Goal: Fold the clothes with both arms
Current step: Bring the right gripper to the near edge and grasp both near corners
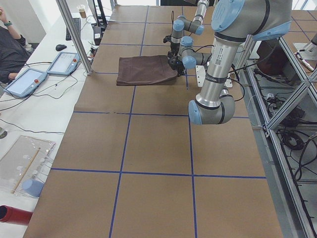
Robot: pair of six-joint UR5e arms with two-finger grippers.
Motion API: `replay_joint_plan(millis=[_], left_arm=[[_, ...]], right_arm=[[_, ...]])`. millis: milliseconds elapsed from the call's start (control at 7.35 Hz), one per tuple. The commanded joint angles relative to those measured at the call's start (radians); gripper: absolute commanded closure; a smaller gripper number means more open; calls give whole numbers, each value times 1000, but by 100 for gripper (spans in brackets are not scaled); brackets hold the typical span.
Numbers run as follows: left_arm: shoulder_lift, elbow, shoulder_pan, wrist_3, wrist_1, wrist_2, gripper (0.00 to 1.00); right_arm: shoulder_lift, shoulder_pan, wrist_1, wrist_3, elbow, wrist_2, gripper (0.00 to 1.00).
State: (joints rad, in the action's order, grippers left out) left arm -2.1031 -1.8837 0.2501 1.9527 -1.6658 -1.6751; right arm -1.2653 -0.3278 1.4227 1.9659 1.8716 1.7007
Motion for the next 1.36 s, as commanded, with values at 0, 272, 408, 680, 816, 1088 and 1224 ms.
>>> replay_joint_plan(millis=[0,272,408,680,816,1088,1224], left_arm=[[0,0,0,0,0,0,100],[0,0,1,0,-2,0,100],[0,0,0,0,-2,-2,100],[0,0,0,0,-2,-2,100],[0,0,0,0,-2,-2,100],[0,0,2,0,0,0,100],[2,0,2,0,-2,2,100]], right_arm=[[-2,3,24,2,14,-1,0],[-2,19,68,4,32,-4,0],[-3,39,70,8,28,-24,0],[-2,56,71,8,24,-32,0],[3,55,70,8,26,-30,0],[7,56,70,10,26,-32,47],[9,56,71,8,27,-30,69]])
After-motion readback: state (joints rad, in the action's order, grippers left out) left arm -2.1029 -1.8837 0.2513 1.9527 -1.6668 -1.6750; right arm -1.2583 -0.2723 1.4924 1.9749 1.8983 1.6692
